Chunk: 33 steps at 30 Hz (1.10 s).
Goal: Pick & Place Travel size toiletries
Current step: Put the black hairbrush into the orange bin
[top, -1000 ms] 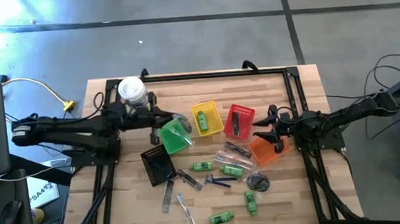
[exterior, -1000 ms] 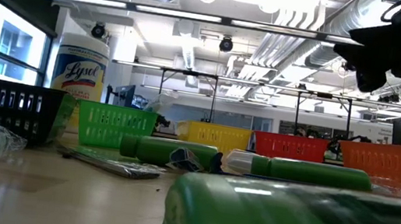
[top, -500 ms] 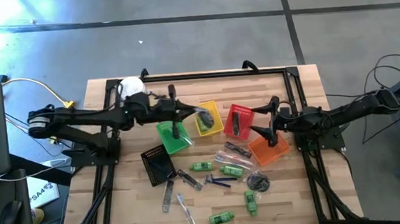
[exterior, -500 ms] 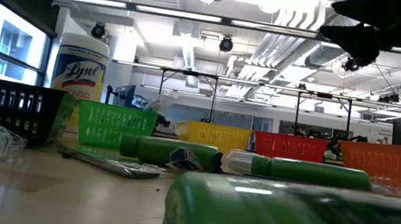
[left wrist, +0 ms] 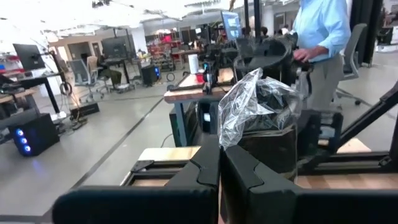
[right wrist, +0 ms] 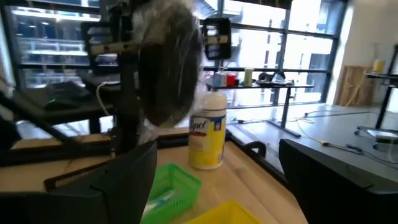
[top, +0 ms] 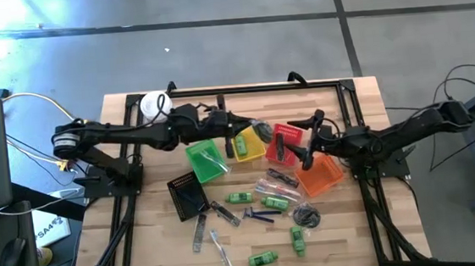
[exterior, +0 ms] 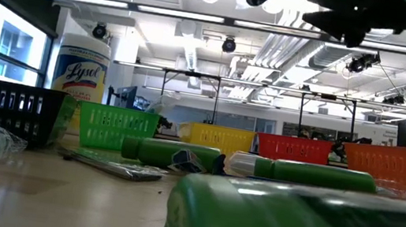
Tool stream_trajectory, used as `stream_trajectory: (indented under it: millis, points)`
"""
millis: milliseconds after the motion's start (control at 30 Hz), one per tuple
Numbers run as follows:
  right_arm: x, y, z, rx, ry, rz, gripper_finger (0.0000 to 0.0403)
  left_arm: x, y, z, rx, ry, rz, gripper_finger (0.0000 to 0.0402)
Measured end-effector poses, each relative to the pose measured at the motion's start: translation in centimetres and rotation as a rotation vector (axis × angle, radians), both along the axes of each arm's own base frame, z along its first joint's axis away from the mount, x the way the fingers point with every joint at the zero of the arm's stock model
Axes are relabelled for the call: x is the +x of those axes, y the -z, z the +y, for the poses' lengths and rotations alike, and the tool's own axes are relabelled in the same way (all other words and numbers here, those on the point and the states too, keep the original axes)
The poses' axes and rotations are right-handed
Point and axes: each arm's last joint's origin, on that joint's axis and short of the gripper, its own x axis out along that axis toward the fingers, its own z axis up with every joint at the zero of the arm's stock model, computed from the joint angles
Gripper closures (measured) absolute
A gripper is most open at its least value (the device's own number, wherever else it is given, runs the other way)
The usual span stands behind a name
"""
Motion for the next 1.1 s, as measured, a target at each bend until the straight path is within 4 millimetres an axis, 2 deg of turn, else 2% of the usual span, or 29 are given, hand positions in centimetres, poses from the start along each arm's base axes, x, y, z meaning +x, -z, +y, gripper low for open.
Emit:
stream_trajectory:
  millis: [167, 300, 533, 633, 867, 1100]
  points:
    - [1.2, -0.7, 0.1, 0.004, 0.043, 0.005, 0.0076, 0.9, -0.5, 0.2, -0.002, -0.03, -0.015, 0.0401]
    - [1.9, -1.2, 0.2, -0.012, 0.044, -0.004, 0.0076, 1.7, 0.0, 0.4, 0.009, -0.076, 0.005, 0.0401]
    - [2.7, -1.0, 0.3, -0.042, 0.046, 0.0, 0.0086, 2.6, 0.6, 0.5, 0.011, -0.081, 0.025, 0.0401]
    - [2.9, -0.7, 0.1, -0.043, 0.054, 0.012, 0.0103, 2.6, 0.6, 0.5, 0.011, -0.081, 0.024, 0.0401]
    - [3.2, -0.5, -1.4, -0.01, 0.063, 0.006, 0.0198, 2.6, 0.6, 0.4, 0.009, -0.065, 0.026, 0.0401]
    - [3.3, -0.5, -1.7, 0.002, -0.02, -0.004, 0.0328, 2.7, 1.1, 0.4, 0.006, -0.062, 0.076, 0.0401]
